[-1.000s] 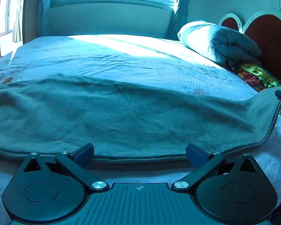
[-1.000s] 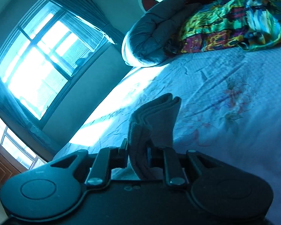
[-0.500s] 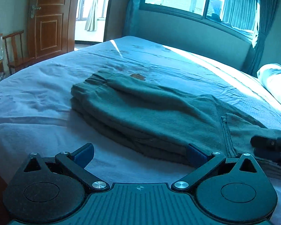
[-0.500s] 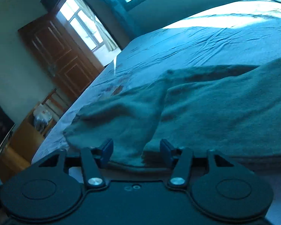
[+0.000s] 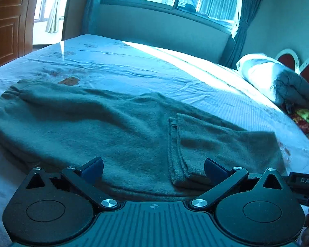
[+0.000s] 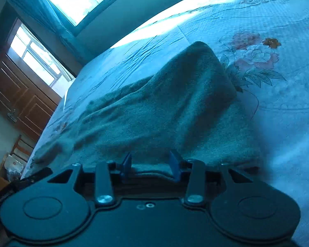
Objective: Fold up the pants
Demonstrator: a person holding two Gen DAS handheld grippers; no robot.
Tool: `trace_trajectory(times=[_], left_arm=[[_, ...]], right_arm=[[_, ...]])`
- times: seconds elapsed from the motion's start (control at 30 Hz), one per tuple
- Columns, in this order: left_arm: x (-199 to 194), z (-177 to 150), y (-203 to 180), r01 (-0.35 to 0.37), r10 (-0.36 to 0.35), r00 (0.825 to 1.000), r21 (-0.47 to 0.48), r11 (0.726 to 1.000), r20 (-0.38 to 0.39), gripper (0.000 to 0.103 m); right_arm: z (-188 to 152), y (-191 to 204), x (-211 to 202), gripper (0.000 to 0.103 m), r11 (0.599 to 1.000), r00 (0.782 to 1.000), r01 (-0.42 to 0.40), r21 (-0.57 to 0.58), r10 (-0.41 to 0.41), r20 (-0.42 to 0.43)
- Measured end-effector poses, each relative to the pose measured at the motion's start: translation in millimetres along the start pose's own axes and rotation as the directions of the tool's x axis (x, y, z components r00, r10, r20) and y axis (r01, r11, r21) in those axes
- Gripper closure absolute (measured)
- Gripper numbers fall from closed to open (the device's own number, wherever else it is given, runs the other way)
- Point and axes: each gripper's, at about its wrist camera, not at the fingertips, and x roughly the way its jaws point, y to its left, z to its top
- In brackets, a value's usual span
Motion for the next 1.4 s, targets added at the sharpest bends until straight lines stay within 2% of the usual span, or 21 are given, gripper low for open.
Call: trace_trajectory(times=[0.03, 0.07, 0.13, 0.23, 0.37, 0.4, 0.43, 0.47, 0.5, 0.57, 0.63, 0.7, 0.77, 0.87, 0.9, 1.0, 1.1, 1.17, 1.27, 1.37, 1.4], left_arm=[[13, -5, -15, -0.044, 0.048, 0.997, 0.070, 0.997, -0.059, 0.000], [20, -8, -17, -0.052, 0.057, 0.996, 0.083, 0.995, -0.063, 0.000], [18, -7, -15, -0.039, 0.042, 0.998, 0.057, 0.998, -0.050, 0.000], [13, -3, -10, -0.042, 0.044, 0.998, 0.052, 0.998, -0.038, 0.000], [15, -4, -8, -0.032, 0.034, 0.998, 0.049, 0.998, -0.049, 0.000], [14, -5, -8, -0.031, 0.033, 0.998, 0.044, 0.999, -0.047, 0.000], [13, -5, -7, -0.032, 0.034, 0.998, 0.040, 0.999, -0.045, 0.000], [12, -5, -7, -0.044, 0.045, 0.998, 0.035, 0.998, -0.032, 0.000], [10, -4, -7, -0.067, 0.067, 0.998, 0.033, 0.997, -0.011, 0.000], [10, -2, -8, -0.101, 0.101, 0.995, 0.034, 0.994, 0.000, 0.000], [12, 1, -7, -0.123, 0.123, 0.992, 0.029, 0.992, 0.009, 0.000], [18, 1, -7, -0.138, 0.138, 0.990, 0.033, 0.990, 0.001, 0.000], [25, -1, -8, -0.151, 0.152, 0.988, 0.042, 0.988, -0.017, 0.000], [29, 0, -8, -0.153, 0.154, 0.988, 0.027, 0.988, -0.025, 0.000], [28, 1, -8, -0.156, 0.156, 0.987, 0.027, 0.987, -0.027, 0.000], [27, 1, -8, -0.157, 0.157, 0.987, 0.024, 0.987, -0.024, 0.000], [29, -2, -9, -0.160, 0.161, 0.987, 0.034, 0.986, -0.019, 0.000], [27, 0, -8, -0.159, 0.159, 0.987, 0.031, 0.987, -0.022, 0.000], [25, 1, -7, -0.159, 0.160, 0.987, 0.038, 0.987, -0.011, 0.000], [32, -2, -4, -0.145, 0.146, 0.989, 0.033, 0.989, -0.033, 0.000], [31, 0, -3, -0.142, 0.144, 0.989, 0.037, 0.989, -0.039, 0.000]], right_arm=[[5, -4, -6, 0.070, 0.999, 1.000, -0.022, 0.028, 0.022, 0.002], [10, -7, -15, 0.068, 0.998, 0.999, -0.027, 0.054, 0.026, 0.031], [22, -14, -36, 0.054, 0.996, 0.990, -0.045, 0.077, 0.034, 0.140], [52, -27, -40, 0.048, 0.994, 0.981, -0.062, 0.090, 0.044, 0.191], [94, -40, -5, 0.050, 0.985, 0.980, -0.111, 0.133, 0.086, 0.180], [100, -43, 6, 0.051, 0.983, 0.984, -0.104, 0.151, 0.080, 0.158], [102, -50, 23, 0.057, 0.986, 0.994, -0.042, 0.161, 0.026, 0.102], [101, -54, 35, 0.061, 0.988, 0.998, 0.025, 0.155, -0.034, 0.056], [95, -58, 43, 0.068, 0.987, 0.998, 0.051, 0.152, -0.056, 0.030], [90, -54, 35, 0.068, 0.993, 0.998, 0.038, 0.115, -0.045, 0.052], [86, -47, 19, 0.062, 0.997, 0.994, 0.007, 0.082, -0.016, 0.110], [83, -39, 11, 0.060, 0.999, 0.989, 0.033, 0.018, -0.035, 0.147], [82, -34, 19, 0.057, 0.996, 0.990, 0.076, -0.047, -0.070, 0.120], [83, -30, 46, 0.056, 0.979, 0.987, 0.161, -0.128, -0.158, 0.032], [85, -22, 44, 0.053, 0.976, 0.986, 0.167, -0.144, -0.164, 0.033], [84, -9, 30, 0.054, 0.981, 0.991, 0.103, -0.166, -0.086, 0.106], [78, -14, 53, 0.051, 0.964, 0.984, 0.177, -0.197, -0.176, 0.022], [75, -6, 50, 0.051, 0.945, 0.980, 0.199, -0.260, -0.196, 0.037], [76, -3, 32, 0.050, 0.968, 0.988, 0.131, -0.215, -0.110, 0.106], [70, -10, 51, 0.047, 0.948, 0.981, 0.192, -0.253, -0.191, 0.031], [68, -5, 49, 0.047, 0.936, 0.978, 0.206, -0.285, -0.203, 0.040]])
